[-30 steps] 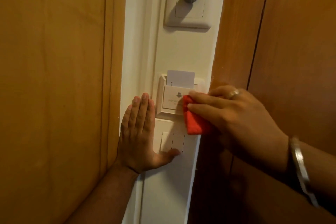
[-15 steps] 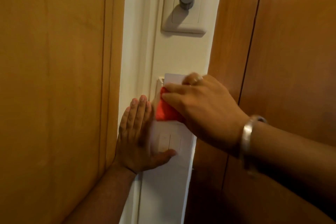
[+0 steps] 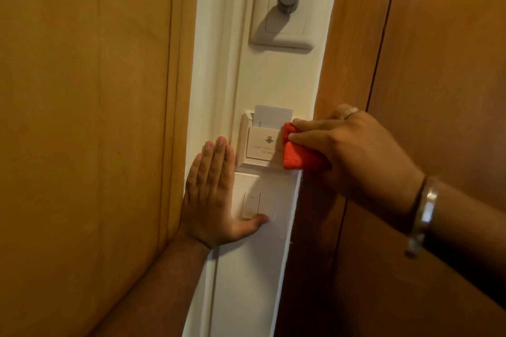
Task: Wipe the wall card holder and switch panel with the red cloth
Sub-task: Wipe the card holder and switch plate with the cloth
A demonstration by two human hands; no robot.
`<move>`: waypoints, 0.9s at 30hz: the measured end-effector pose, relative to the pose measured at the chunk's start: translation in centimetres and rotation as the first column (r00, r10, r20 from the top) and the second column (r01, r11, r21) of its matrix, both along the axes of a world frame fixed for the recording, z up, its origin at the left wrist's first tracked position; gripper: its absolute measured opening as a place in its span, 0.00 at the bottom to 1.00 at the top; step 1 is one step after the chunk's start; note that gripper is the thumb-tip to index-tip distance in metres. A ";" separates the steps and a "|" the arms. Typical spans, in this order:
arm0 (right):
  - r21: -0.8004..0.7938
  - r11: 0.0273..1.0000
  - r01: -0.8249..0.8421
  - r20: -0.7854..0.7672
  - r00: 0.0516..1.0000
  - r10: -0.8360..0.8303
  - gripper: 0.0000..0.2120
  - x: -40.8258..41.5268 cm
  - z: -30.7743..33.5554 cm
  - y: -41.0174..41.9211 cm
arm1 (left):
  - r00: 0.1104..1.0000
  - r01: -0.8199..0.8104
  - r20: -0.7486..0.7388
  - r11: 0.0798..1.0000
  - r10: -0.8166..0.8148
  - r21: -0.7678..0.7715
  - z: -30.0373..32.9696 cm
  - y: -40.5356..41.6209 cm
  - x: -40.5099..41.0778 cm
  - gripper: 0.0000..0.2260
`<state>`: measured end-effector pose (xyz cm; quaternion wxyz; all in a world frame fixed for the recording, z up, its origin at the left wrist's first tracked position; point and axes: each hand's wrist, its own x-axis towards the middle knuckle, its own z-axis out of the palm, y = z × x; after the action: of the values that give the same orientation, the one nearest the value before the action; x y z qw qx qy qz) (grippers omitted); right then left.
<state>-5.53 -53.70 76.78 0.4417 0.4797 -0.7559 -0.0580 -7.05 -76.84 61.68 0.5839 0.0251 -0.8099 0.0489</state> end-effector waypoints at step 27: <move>-0.209 0.967 -0.149 0.359 0.907 0.218 0.58 3.3 -0.3 15.9 | 0.401 0.769 0.134 0.413 -0.906 0.488 13.1 16.9 7.4 0.09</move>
<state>-2.19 -37.84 76.50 0.3314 0.5099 -0.7805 0.1448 0.36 -59.98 74.75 0.3418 -0.3000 -0.7968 -0.3978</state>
